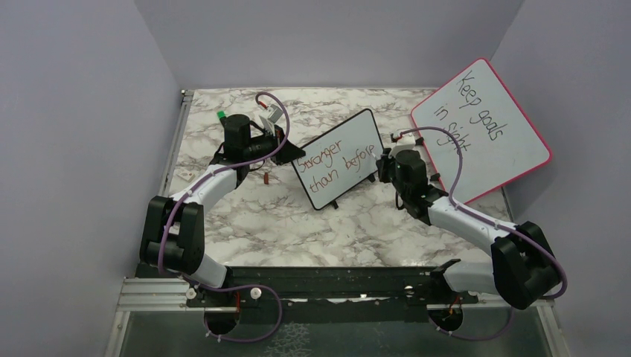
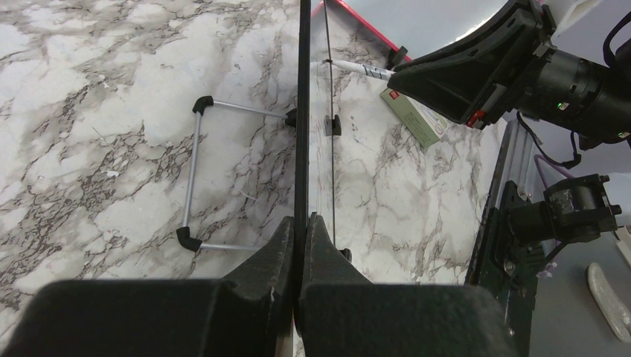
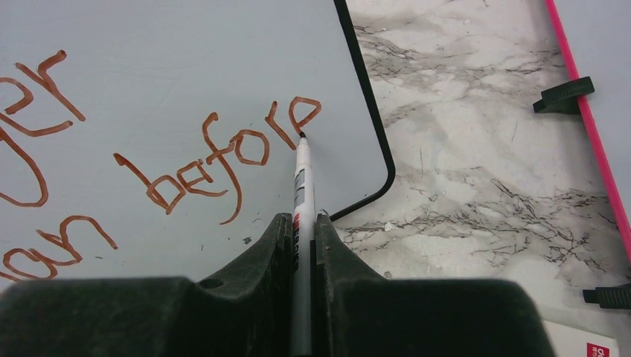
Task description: Write a sentence on the whiteboard
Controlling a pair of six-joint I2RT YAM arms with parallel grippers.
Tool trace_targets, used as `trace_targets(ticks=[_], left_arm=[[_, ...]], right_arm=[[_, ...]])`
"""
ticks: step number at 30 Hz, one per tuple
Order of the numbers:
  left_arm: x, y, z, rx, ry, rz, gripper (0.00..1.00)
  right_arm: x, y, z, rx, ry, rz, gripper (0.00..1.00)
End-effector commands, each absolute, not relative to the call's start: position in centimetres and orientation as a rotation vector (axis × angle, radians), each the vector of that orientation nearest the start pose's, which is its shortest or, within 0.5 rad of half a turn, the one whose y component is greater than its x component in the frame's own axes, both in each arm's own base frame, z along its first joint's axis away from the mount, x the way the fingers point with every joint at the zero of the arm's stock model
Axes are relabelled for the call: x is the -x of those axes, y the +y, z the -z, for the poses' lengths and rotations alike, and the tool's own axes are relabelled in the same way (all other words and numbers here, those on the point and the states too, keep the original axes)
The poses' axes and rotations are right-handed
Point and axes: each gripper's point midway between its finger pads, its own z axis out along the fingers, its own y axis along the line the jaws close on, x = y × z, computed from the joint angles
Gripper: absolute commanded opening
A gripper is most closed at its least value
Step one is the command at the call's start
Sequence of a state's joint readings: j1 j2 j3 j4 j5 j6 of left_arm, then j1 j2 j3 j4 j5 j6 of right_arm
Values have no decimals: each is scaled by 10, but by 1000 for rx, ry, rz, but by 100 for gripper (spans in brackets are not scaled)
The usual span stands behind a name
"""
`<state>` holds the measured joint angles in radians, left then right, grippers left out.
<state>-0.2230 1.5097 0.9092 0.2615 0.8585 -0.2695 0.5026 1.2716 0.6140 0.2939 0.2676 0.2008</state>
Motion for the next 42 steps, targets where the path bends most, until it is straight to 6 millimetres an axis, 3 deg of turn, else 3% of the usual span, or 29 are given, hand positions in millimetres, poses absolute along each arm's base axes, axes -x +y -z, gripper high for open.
trace_targets(ticks=[1, 13, 20, 42], left_arm=[[-351, -216, -157, -532, 1991, 1089, 0], [-351, -216, -157, -530, 1991, 1088, 0], [-352, -216, -157, -528, 1993, 1085, 0], [-352, -216, -158, -528, 1991, 1086, 0]], right_arm=[[-361, 146, -128, 77, 1939, -168, 1], [-371, 148, -138, 62, 1889, -165, 1], [-370, 136, -149, 7, 1848, -133, 1], [-376, 130, -150, -47, 1824, -119, 1]])
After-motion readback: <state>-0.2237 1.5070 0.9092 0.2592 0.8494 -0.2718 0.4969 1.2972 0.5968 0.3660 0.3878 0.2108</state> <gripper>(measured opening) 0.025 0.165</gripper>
